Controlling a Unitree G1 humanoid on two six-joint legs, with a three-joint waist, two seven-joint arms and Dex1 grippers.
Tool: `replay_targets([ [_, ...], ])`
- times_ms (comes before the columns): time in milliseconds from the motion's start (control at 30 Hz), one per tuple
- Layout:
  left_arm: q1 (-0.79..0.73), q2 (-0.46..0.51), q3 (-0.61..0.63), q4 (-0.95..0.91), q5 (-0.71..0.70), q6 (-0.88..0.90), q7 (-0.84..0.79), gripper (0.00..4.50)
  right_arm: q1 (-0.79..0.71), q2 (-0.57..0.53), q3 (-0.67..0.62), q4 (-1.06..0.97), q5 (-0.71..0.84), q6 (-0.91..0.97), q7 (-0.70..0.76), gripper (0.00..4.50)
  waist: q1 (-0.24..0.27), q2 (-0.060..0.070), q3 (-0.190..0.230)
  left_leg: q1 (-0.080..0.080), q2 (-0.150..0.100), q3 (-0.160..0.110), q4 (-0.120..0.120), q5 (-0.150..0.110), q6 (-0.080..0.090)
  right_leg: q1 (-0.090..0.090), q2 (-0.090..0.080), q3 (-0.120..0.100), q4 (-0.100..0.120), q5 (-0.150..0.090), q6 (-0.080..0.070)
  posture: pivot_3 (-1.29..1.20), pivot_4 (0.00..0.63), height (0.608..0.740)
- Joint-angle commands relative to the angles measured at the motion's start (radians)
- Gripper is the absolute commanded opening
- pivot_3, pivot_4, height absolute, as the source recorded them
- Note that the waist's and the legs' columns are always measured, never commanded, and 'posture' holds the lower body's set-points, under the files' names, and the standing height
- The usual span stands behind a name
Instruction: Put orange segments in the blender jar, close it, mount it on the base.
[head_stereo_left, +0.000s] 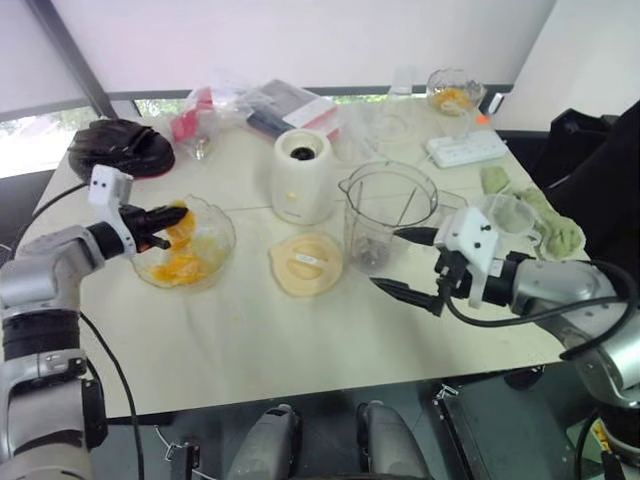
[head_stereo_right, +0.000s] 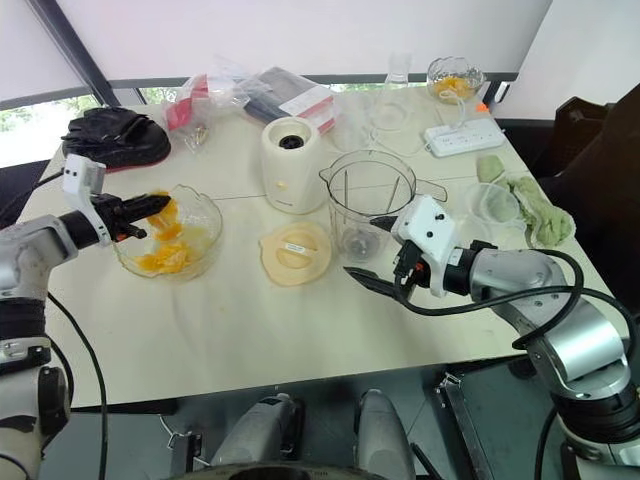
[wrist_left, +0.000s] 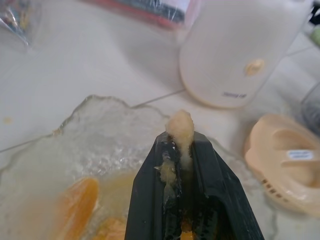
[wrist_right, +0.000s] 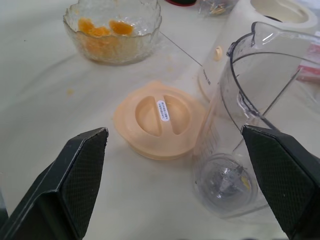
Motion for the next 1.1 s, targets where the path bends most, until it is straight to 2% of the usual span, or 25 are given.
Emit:
replay_targets([
  [33,-0.026,0.021,0.036,-0.112,-0.066,0.035,0.017,0.16,0.007,0.001,-0.01,-0.023,0.009,-0.007,0.0,4.5,0.001,0.0,0.0,0.0,0.0,0.0,0.0,0.0,0.0,0.0,0.0,0.0,0.0,0.0,0.0,0.0,0.15,0.74],
  [200,-0.135,-0.002,-0.011,-0.176,-0.111,0.062,0.034,0.16,0.01,0.011,-0.006,-0.029,0.011,0.001,-0.013,4.5,0.0,-0.001,0.0,0.0,0.0,0.0,0.0,0.0,-0.001,0.0,0.0,0.0,0.0,0.0,0.0,0.0,0.15,0.74],
  [333,-0.341,-0.065,-0.123,-0.135,-0.111,0.043,-0.012,0.16,0.036,0.03,-0.012,-0.056,0.026,0.019,-0.042,4.5,0.005,-0.001,0.0,0.0,0.0,-0.001,0.001,0.0,-0.001,0.001,0.0,-0.001,0.0,0.0,0.0,0.0,0.15,0.74],
  [433,-0.474,-0.116,-0.203,-0.037,-0.069,-0.02,-0.063,0.16,0.055,0.047,-0.002,-0.072,0.025,0.027,-0.064,4.5,0.001,-0.001,0.0,0.0,-0.001,-0.002,0.005,0.0,0.0,0.003,0.0,-0.001,0.0,0.0,0.0,0.0,0.15,0.74],
  [567,-0.686,-0.255,-0.324,0.167,-0.017,-0.154,-0.186,0.16,0.118,0.068,-0.006,-0.131,0.037,0.045,-0.106,4.5,0.0,-0.001,0.0,-0.001,-0.001,0.0,0.007,-0.001,0.001,0.004,0.0,-0.001,0.0,0.0,0.0,0.0,0.15,0.74],
  [667,-0.779,-0.343,-0.384,0.314,0.031,-0.267,-0.275,0.16,0.166,0.087,-0.017,-0.178,0.04,0.057,-0.147,4.5,0.0,-0.001,0.0,-0.001,-0.002,0.0,0.008,-0.001,0.001,0.004,0.0,-0.001,0.0,0.0,0.0,0.0,0.15,0.74],
  [867,-0.852,-0.488,-0.434,0.605,0.121,-0.478,-0.378,0.16,0.22,0.121,-0.03,-0.25,0.048,0.085,-0.23,4.5,-0.003,-0.001,0.0,-0.001,-0.001,0.001,0.009,-0.001,0.002,0.004,0.001,-0.001,0.0,0.0,0.0,0.0,0.15,0.74],
  [1100,-0.864,-0.633,-0.447,0.865,0.254,-0.73,-0.276,0.16,0.27,0.116,-0.057,-0.3,0.064,0.11,-0.269,4.5,0.002,-0.002,0.001,-0.001,-0.002,0.001,0.012,-0.002,0.004,0.006,0.001,-0.001,-0.001,0.001,0.003,0.0,0.15,0.74],
])
